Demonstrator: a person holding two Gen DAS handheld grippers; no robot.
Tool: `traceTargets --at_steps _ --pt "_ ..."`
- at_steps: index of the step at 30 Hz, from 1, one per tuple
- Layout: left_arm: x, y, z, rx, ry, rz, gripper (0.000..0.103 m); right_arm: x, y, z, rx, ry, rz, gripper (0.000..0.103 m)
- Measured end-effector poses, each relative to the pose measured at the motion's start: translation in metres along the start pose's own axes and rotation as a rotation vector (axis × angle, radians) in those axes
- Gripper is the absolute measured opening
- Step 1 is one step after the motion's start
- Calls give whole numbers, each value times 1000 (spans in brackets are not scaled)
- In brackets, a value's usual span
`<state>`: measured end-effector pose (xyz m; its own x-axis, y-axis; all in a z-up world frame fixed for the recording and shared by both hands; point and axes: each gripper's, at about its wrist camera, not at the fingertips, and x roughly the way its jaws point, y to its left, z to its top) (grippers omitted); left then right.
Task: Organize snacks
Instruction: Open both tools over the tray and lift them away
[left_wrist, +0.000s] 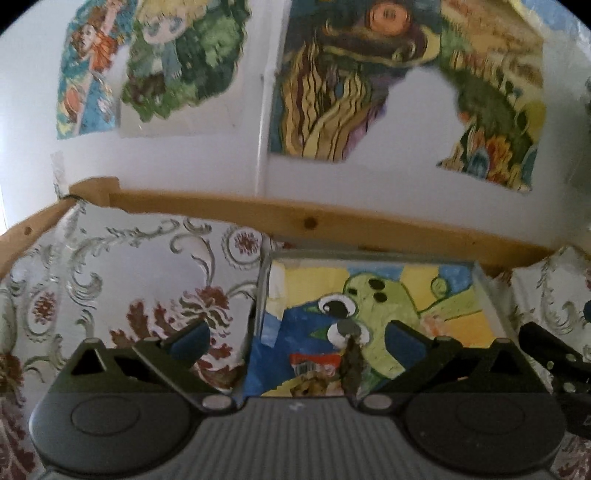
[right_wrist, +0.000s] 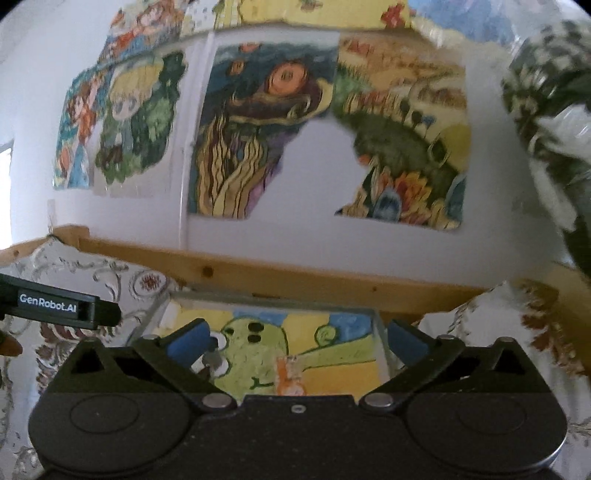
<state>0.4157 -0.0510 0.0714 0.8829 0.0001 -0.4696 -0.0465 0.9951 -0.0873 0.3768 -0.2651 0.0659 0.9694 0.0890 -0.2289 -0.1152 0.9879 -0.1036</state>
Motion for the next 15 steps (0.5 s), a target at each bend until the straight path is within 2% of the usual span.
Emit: traceTargets --at_steps 8,15 --pt "-70 6 -16 40 -112 19 103 -72 6 -3 18 -46 8 102" --pt "-125 11 -55 103 -142 20 103 -137 9 -24 48 -47 -4 102"
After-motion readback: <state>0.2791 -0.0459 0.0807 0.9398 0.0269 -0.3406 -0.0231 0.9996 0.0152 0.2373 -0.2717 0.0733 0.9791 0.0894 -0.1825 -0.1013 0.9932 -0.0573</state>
